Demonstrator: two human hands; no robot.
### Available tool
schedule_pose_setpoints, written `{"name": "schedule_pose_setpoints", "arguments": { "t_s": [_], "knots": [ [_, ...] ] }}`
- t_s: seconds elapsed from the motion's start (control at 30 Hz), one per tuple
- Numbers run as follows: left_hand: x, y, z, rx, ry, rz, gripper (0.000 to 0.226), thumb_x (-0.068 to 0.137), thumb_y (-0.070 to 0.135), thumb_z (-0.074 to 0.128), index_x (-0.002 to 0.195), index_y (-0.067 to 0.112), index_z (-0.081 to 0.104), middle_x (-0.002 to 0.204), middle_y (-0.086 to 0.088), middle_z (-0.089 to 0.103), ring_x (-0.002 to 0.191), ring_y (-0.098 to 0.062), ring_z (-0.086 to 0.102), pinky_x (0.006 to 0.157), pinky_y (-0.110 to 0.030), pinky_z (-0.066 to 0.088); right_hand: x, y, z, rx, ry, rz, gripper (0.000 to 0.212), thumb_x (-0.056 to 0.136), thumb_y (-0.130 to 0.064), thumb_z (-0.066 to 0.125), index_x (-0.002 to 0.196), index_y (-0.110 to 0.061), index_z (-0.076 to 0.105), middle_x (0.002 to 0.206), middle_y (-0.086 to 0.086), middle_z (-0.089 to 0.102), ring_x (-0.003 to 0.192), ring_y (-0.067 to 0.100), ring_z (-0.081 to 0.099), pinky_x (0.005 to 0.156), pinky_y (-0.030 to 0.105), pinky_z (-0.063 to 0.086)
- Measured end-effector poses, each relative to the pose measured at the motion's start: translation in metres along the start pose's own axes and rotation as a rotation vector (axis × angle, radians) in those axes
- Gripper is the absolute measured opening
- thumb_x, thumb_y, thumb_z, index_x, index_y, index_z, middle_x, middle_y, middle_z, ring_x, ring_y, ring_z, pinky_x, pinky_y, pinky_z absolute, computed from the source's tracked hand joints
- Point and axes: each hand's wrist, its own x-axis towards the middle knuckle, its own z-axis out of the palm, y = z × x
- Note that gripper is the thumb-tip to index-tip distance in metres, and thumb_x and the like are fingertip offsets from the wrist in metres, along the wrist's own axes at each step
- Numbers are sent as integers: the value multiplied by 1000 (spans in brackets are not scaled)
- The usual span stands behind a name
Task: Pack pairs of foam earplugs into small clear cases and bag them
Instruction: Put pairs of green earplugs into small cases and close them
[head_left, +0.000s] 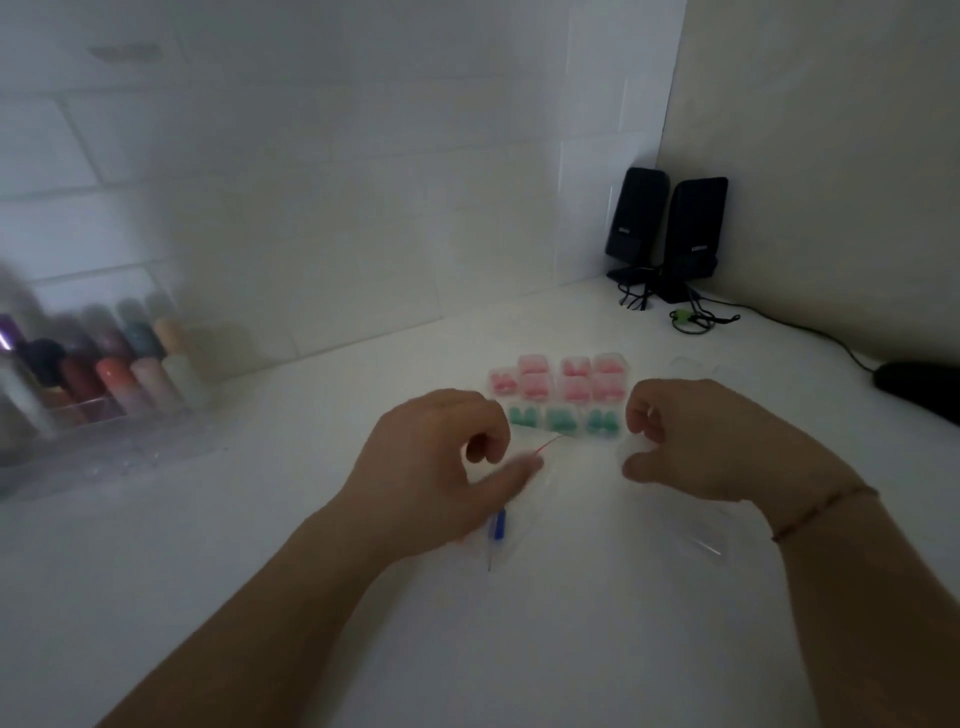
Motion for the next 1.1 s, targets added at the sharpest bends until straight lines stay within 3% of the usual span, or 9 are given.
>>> {"name": "schedule_pose_setpoints", "arguments": {
  "t_s": [0.07, 0.13, 0.3, 0.4, 0.57, 0.73, 0.83, 0.9, 1.1],
  "knots": [
    [6, 12, -1, -472, 100, -365, 39, 90, 40, 60, 65, 11, 59, 61, -9, 60, 42, -23, 54, 40, -24, 40, -6, -14, -7, 142, 203, -173, 27, 75, -38, 72, 94, -32, 54, 92, -16, 58, 78, 0, 52, 68, 16, 41],
    [12, 19, -5, -813, 6, -606, 42, 94, 42, 52, 76, 7, 67, 70, -14, 69, 45, -22, 57, 37, -21, 38, -14, -36, -13, 353, 331, -361, 25, 74, -39, 67, 96, -34, 57, 89, -22, 59, 79, -2, 53, 66, 9, 39],
    [12, 11, -14, -1349, -250, -660, 53, 80, 52, 60, 96, 3, 71, 85, -18, 72, 65, -22, 70, 49, -23, 53, -23, -63, -4, 641, 285, -578, 30, 81, -48, 63, 109, -42, 56, 104, -25, 63, 103, -2, 60, 88, 21, 45],
    [11, 5, -14, -1465, -213, -596, 46, 72, 44, 75, 96, 6, 74, 96, -19, 72, 73, -21, 72, 58, -25, 57, -18, -62, 1, 582, 370, -625, 40, 77, -41, 66, 115, -36, 57, 110, -25, 57, 109, 0, 56, 88, 12, 42],
    [12, 3, -9, -1536, -106, -506, 56, 64, 36, 87, 108, 6, 69, 107, -17, 69, 93, -25, 69, 81, -32, 57, -6, -66, 11, 293, 700, -636, 28, 82, -42, 67, 103, -24, 69, 97, -16, 62, 90, 5, 52, 80, 23, 44],
    [13, 7, -11, -1728, -239, -580, 52, 81, 51, 63, 109, 8, 72, 105, -14, 72, 93, -26, 71, 83, -36, 58, -11, -64, 5, 587, 689, -635, 23, 84, -28, 67, 107, -25, 70, 100, -10, 66, 98, 8, 60, 85, 18, 45],
    [11, 7, -9, -1730, -316, -481, 54, 79, 51, 70, 116, 11, 69, 112, -12, 71, 101, -27, 70, 87, -38, 56, -12, -65, 8, 682, 619, -618, 28, 83, -19, 68, 109, -27, 70, 109, -7, 65, 108, 9, 60, 91, 16, 44],
    [10, 6, -7, -1707, -288, -471, 57, 74, 52, 75, 113, 12, 71, 111, -12, 72, 101, -25, 70, 90, -38, 55, -13, -65, 8, 681, 624, -631, 29, 81, -21, 70, 111, -23, 70, 111, -5, 65, 111, 12, 60, 94, 24, 47],
    [11, 3, -4, -1679, -184, -498, 67, 61, 50, 86, 110, 6, 71, 108, -16, 71, 97, -23, 71, 86, -36, 56, -14, -66, 9, 491, 810, -696, 19, 82, -24, 68, 96, -11, 71, 93, -1, 72, 88, 17, 68, 74, 38, 55]
  ]
}}
